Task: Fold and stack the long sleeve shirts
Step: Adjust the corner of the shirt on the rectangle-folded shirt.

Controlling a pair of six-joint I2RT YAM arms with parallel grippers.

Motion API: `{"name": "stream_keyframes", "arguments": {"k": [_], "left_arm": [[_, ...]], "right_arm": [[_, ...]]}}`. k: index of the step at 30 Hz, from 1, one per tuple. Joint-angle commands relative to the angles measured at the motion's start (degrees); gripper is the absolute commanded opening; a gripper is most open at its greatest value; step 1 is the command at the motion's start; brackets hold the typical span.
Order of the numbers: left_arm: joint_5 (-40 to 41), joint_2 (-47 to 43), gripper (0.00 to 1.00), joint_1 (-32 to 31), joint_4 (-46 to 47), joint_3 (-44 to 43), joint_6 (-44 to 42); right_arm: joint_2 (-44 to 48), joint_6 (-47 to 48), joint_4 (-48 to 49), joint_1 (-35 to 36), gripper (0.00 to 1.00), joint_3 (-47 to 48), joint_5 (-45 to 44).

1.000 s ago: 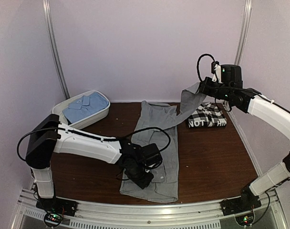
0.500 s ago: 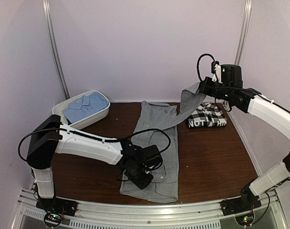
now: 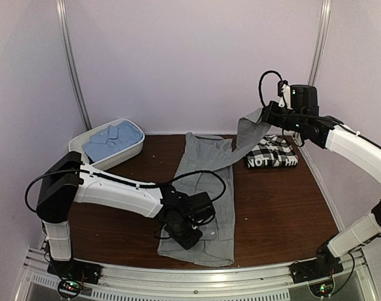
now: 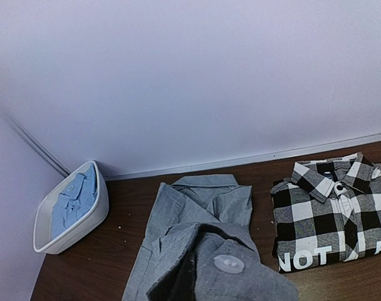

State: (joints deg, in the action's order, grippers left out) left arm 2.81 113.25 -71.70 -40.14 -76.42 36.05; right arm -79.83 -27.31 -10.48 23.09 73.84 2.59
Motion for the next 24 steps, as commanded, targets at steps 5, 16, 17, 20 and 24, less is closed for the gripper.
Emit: {"name": "stream_keyframes", "arguments": {"k": [5, 16, 17, 20, 24], "left_arm": [[2.84, 1.29, 0.19, -0.32, -2.11, -1.27, -0.02], [3.02, 0.65, 0.0, -0.35, -2.22, -1.65, -0.28], [3.01, 0.59, 0.0, -0.37, -2.22, -1.7, -0.33], [2.82, 0.12, 0.0, -0.35, -2.22, -1.84, -0.59], [2.52, -1.55, 0.0, -0.37, -2.92, -1.85, -0.99]], "right_arm": [[0.66, -0.2, 1.96, -0.02, 0.0, -0.2, 0.46], [0.64, -0.2, 2.03, -0.02, 0.0, -0.19, 0.48], [0.64, -0.2, 2.04, 0.02, 0.0, -0.19, 0.46], [0.56, -0.16, 1.96, -0.01, 0.0, -0.19, 0.48], [0.47, -0.2, 1.96, -0.02, 0.0, -0.15, 0.46]]}}
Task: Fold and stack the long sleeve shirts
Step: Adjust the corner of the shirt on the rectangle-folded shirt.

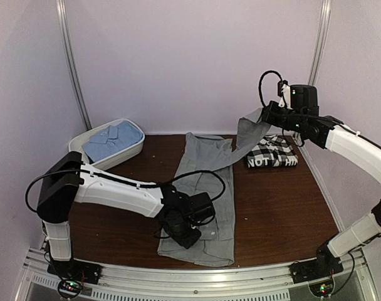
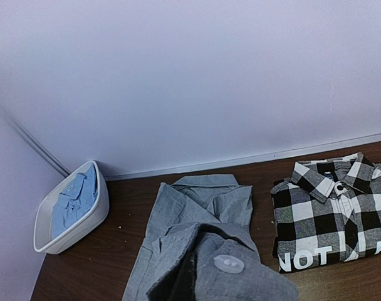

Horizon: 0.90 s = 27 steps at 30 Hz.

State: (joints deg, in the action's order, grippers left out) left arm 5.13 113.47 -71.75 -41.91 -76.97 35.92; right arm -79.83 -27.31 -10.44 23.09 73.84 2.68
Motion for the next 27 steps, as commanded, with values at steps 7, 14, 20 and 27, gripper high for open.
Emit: {"name": "stream_keyframes", "arguments": {"k": [7, 14, 20, 27], "left_arm": [[-2.09, -4.89, 0.0, -0.3, -2.3, -0.46, -3.37], [-4.98, -6.67, 0.0, -0.31, -1.94, 0.74, -6.11], [-10.58, -7.0, 0.0, -0.28, -0.79, 2.12, -9.26], [-14.21, -7.75, 0.0, -0.31, 0.31, 4.33, -11.01]], "right_arm": [[0.34, -0.28, 2.17, -0.03, 0.0, 0.07, 0.56], [0.29, -0.29, 1.92, 0.01, 0.0, 0.42, 0.75], [0.59, -0.29, 1.57, -0.03, 0.0, 0.18, 0.82], [1.57, -0.2, 1.17, 0.18, 0.0, 0.29, 0.79]]}}
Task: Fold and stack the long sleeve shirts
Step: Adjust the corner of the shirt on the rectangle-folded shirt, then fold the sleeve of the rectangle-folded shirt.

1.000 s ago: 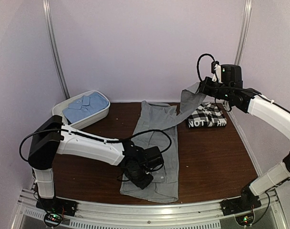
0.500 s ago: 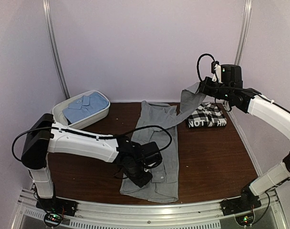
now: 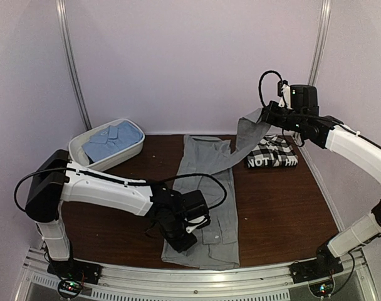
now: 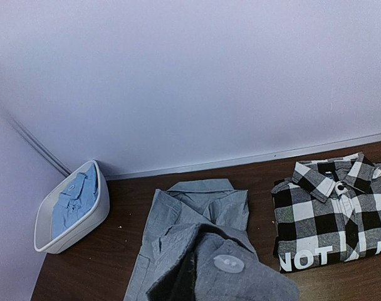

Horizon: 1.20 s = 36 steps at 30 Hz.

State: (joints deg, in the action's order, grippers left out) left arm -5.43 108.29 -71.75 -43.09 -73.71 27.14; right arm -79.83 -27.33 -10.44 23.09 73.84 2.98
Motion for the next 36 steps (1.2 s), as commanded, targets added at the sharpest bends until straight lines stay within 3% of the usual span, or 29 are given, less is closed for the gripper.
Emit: {"name": "stream_keyframes", "arguments": {"k": [1, 13, 17, 19, 21, 28, 36], "left_arm": [[-4.07, -2.63, 0.0, -0.29, 1.7, 1.23, -2.38], [-7.3, -3.23, 0.0, 0.38, 4.79, 3.43, -3.17], [-8.71, -5.51, 0.17, 2.59, 5.82, 3.84, -2.55], [-9.8, -7.15, 0.29, 4.33, 6.31, 3.72, -2.31], [-11.02, -8.7, 0.32, 6.43, 6.91, 3.39, -2.11], [-10.26, -11.84, 0.32, 18.99, 12.44, 1.8, 1.17], [-10.75, -4.44, 0.31, 28.79, 21.14, -6.88, 1.23]], "right_arm": [[1.73, -0.18, 1.1, 0.2, 0.0, 0.4, 0.43], [4.85, 0.36, -0.62, 0.68, 0.0, 0.82, -1.83], [6.55, -0.27, -0.18, 0.98, 0.0, -1.94, -1.84], [7.35, -0.49, -0.13, 1.38, 0.0, -3.23, -1.8], [8.3, -0.75, 0.53, 1.87, 0.0, -4.8, -1.11], [9.48, -0.92, 3.64, 4.76, 0.0, -10.04, 1.03], [9.5, -1.3, 6.13, 8.43, 0.01, -13.83, 3.52]]}}
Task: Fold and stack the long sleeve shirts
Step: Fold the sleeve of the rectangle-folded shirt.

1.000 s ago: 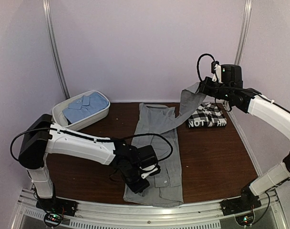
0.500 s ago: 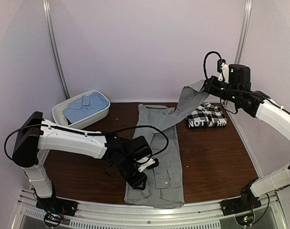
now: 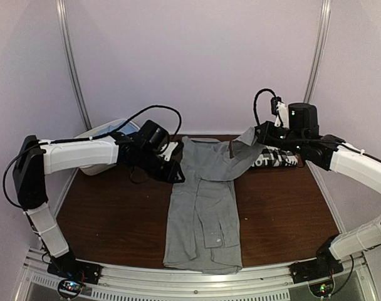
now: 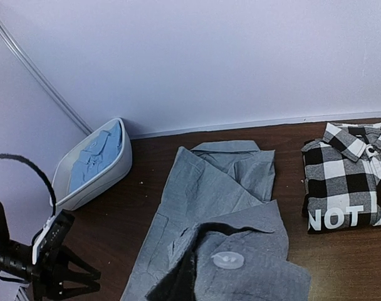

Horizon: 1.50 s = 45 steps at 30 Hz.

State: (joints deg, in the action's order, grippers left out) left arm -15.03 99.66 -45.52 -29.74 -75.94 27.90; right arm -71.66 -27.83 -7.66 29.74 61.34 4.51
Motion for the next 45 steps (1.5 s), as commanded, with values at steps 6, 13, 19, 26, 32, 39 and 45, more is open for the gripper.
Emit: {"name": "stream_keyframes", "arguments": {"k": [6, 13, 19, 26, 32, 39, 45], "left_arm": [[-2.08, 14.3, 0.3, 6.42, 12.05, -12.61, -0.21], [-5.52, 26.65, 0.29, 10.78, 19.18, -20.41, -0.17], [-6.91, 35.04, 0.28, 14.29, 23.51, -26.74, 1.56], [-4.39, 42.07, 0.29, 16.02, 20.81, -35.89, 4.29], [-3.84, 44.85, 0.31, 16.96, 20.59, -39.04, 6.25], [-5.48, 50.04, 0.32, 18.27, 19.05, -46.96, 6.96], [-6.49, 53.74, 0.33, 19.79, 19.03, -51.5, 8.54]], "right_arm": [[-1.6, -1.06, 4.34, 5.57, 0.0, -2.63, 3.07], [-6.6, -2.93, 7.41, 8.81, 0.0, -4.93, 5.1], [-13.48, -3.64, 8.23, 12.61, 0.0, -5.01, 6.24], [-20.05, -5.42, 10.14, 16.14, 0.0, -5.66, 8.05], [-22.57, -6.0, 10.3, 17.99, 0.0, -5.87, 8.74], [-22.96, -6.82, 10.14, 18.94, 0.0, -6.29, 8.62], [-22.74, -7.15, 9.7, 19.52, 0.0, -6.67, 8.32]]}}
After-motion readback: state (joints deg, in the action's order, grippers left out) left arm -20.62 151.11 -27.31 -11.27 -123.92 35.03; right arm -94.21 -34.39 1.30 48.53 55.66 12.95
